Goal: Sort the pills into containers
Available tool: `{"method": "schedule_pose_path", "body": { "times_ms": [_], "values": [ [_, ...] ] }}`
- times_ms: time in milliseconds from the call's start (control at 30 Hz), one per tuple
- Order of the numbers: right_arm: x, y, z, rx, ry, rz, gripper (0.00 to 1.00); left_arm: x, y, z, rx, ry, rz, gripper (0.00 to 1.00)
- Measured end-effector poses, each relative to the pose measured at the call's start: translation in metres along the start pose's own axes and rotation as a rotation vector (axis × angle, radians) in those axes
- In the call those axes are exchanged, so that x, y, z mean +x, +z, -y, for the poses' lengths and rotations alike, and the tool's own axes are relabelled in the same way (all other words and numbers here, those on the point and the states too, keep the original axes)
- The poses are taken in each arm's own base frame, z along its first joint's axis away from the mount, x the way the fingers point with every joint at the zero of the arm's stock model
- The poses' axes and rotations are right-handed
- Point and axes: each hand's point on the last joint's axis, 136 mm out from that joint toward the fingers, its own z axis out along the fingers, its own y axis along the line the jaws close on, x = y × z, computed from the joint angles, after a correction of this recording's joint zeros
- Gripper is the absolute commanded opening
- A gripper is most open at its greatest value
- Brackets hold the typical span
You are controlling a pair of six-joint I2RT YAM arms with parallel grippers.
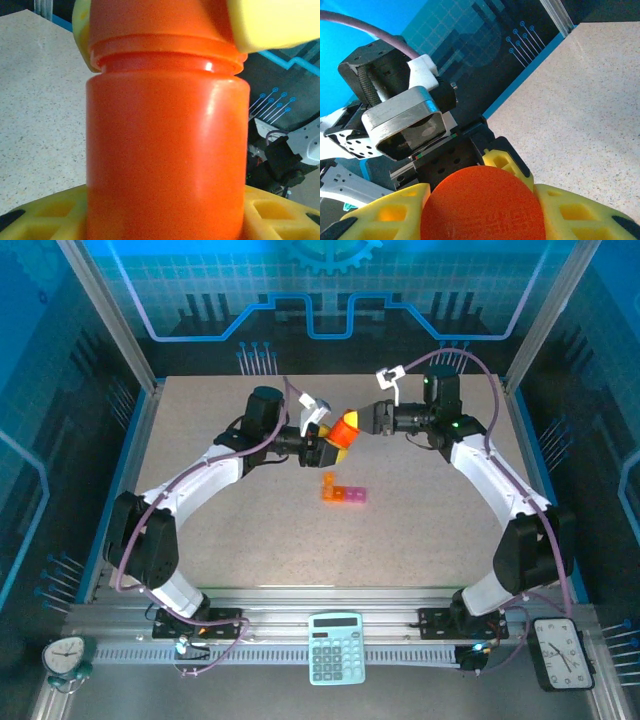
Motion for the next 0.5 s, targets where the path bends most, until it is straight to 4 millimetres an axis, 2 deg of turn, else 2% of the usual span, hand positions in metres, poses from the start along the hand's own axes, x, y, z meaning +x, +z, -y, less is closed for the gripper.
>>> {"method": "schedule_pose_path", "body": {
  "times_ms": [33,133,333,500],
  "values": [
    [0.000,0.000,-0.001,0.000,0.000,0.001,0.76,0.000,0.000,0.000,0.003,0.000,0.000,0.12],
    [-0.010,-0.010,0.005,0.041,0.005,0.038,0.85,0.003,-0.002,-0.003,-0.003,-0.024,-0.010,0.12],
    [-0.030,-0.030,0.012,0.162,0.099,0.147,0.86,0.004,-0.006,-0.018,-0.077,-0.014,-0.011,0.12],
    [-0.028,-0.034,0.033,0.272,0.277,0.201,0.86,0.006,-0.005,-0.036,-0.191,0.045,-0.022,0.12]
  ]
}}
